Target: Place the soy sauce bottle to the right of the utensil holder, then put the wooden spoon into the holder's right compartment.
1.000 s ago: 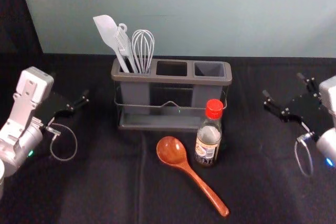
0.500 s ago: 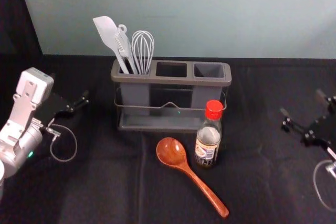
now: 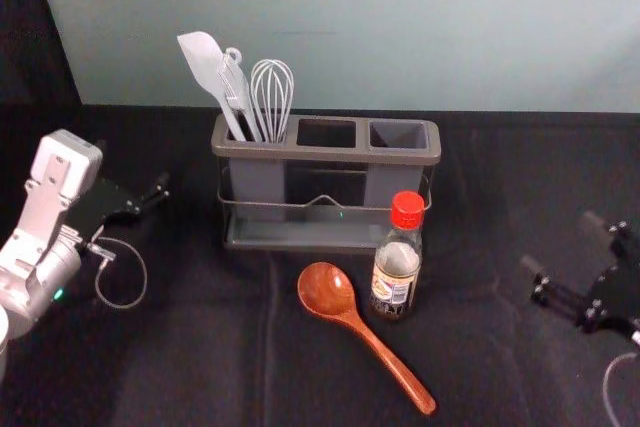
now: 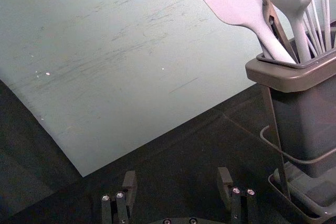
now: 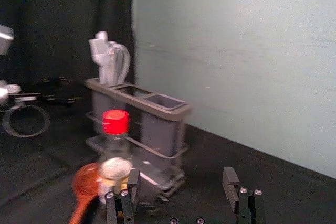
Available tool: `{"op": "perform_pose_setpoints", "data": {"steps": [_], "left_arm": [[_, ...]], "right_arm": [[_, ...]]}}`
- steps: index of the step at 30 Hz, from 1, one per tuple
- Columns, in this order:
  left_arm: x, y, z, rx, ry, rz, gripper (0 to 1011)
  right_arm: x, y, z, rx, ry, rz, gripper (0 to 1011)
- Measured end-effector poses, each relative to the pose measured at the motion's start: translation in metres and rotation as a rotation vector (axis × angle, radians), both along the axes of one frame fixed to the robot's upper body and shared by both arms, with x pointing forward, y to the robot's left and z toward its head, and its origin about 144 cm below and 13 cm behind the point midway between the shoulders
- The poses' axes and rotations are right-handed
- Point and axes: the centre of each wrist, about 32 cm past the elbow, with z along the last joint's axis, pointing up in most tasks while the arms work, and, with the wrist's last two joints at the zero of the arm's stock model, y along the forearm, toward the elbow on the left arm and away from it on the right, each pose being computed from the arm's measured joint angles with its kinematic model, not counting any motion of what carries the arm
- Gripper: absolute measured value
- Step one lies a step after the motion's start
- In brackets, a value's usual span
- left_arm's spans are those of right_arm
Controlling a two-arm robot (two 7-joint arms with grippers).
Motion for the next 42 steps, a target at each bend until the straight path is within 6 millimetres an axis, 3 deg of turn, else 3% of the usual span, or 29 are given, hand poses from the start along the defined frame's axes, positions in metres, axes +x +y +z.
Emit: {"op": "perform_pose_setpoints", "data": {"steps": [14,31,42], "left_arm": [[0.0,0.0,0.0,0.0,0.0,0.0,1005],[0.0,0.0,0.0,0.0,0.0,0.0,1005],[0.0,0.0,0.0,0.0,0.0,0.0,1005]], "right_arm": [[0.015,0.021,-0.003,0.028,0.029,0.204,1003],[0.056,0.059,-0.004,0.057,0.043,0.24,1002],[0.069,0.076,0.0,0.032,0.06,0.248,1002]]}}
